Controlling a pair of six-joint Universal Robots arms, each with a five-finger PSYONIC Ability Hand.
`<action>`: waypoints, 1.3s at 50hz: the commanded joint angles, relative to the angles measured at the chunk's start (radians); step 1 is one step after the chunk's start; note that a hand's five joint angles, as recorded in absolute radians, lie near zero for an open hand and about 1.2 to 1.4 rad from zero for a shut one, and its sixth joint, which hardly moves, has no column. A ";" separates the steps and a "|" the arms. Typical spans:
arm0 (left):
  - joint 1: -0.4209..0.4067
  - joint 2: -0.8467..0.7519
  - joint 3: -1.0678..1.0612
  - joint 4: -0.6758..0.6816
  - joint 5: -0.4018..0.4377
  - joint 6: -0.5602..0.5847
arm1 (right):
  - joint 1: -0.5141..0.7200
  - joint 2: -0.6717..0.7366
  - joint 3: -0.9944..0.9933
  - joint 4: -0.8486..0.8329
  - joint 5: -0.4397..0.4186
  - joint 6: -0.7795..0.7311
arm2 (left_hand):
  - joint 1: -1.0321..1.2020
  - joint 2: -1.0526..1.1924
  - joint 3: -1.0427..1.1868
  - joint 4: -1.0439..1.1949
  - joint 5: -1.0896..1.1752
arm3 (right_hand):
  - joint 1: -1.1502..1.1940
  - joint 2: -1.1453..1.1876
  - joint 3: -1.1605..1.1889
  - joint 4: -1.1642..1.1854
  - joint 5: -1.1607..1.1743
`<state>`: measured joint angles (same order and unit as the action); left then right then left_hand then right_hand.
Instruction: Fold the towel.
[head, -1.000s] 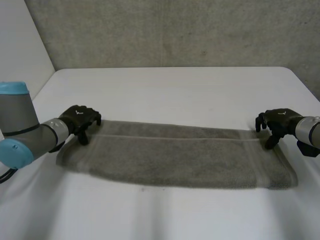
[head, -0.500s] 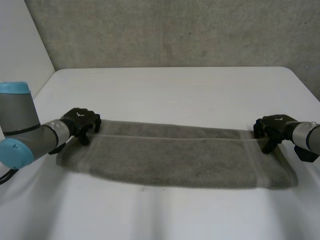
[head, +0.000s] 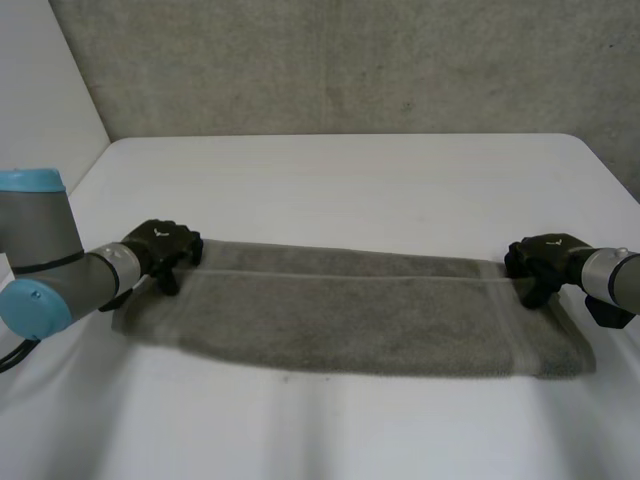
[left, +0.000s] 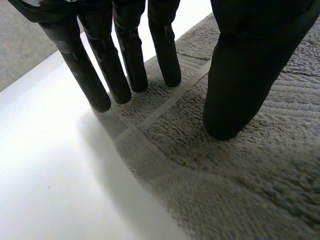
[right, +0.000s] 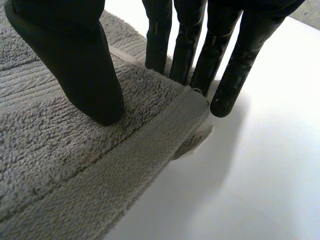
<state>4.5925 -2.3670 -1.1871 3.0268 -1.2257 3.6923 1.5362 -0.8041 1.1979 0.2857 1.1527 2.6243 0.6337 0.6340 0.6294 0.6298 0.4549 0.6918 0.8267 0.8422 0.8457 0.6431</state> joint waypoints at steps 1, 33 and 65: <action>-0.001 -0.003 -0.006 0.001 0.000 0.000 | 0.002 0.002 0.002 0.000 -0.001 -0.007 | 0.588 0.587 0.592 0.592 0.592 | 0.429 0.294 0.278 0.275 0.303; -0.049 -0.021 0.075 0.170 -0.031 -0.002 | 0.054 -0.015 -0.015 -0.177 0.081 0.016 | 0.763 0.762 0.767 0.766 0.767 | 0.704 0.570 0.554 0.551 0.579; -0.092 0.269 -0.135 0.251 -0.040 -0.002 | 0.070 -0.395 0.236 -0.218 0.138 0.100 | -0.459 -0.459 -0.455 -0.455 -0.455 | -0.517 -0.652 -0.668 -0.671 -0.643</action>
<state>4.4958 -2.1786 -1.2434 3.2819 -1.2651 3.6944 1.6100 -1.1077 1.3049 0.0112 1.3500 2.7282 0.1787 0.1664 0.1687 0.1701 0.0253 0.2093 0.2275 0.2118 0.2299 0.0718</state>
